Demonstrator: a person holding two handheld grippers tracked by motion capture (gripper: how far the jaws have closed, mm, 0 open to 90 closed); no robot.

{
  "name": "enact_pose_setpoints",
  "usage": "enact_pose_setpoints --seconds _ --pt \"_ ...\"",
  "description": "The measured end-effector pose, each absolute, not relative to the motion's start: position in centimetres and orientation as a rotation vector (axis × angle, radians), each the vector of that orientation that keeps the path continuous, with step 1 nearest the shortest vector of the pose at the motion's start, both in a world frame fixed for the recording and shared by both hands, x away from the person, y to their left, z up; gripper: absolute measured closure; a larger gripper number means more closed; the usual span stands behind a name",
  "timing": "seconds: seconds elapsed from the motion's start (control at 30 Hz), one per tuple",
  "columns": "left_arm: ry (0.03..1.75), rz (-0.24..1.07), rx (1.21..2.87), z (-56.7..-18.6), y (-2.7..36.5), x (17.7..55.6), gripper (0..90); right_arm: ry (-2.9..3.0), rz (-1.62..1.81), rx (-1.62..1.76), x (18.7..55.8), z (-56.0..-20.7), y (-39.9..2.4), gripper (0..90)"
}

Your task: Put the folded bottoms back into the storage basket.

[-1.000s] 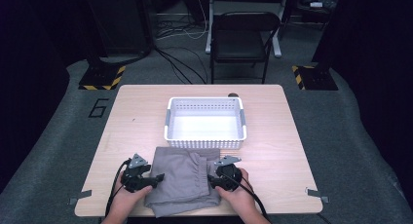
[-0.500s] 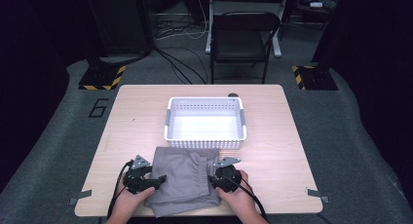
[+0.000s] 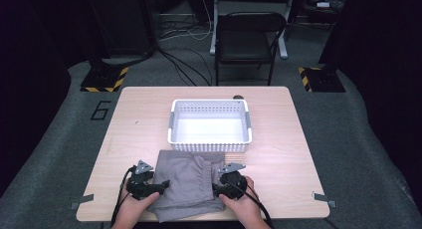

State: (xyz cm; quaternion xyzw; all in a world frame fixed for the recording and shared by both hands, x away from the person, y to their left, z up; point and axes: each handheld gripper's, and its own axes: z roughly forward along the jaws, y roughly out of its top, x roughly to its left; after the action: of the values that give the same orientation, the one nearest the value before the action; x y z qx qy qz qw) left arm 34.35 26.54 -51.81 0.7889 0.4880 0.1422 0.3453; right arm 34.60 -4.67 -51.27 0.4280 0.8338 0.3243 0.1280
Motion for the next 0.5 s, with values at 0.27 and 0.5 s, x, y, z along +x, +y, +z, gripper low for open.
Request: enact_pose_setpoints --seconds 0.27,0.5 --pt "1.247 0.395 2.076 -51.88 25.93 34.79 21.5 2.415 0.935 1.238 34.63 -51.36 -4.56 43.0" --pt "1.297 0.400 2.084 -51.65 25.61 34.59 22.9 2.423 0.946 1.220 34.52 -51.36 -4.55 48.0"
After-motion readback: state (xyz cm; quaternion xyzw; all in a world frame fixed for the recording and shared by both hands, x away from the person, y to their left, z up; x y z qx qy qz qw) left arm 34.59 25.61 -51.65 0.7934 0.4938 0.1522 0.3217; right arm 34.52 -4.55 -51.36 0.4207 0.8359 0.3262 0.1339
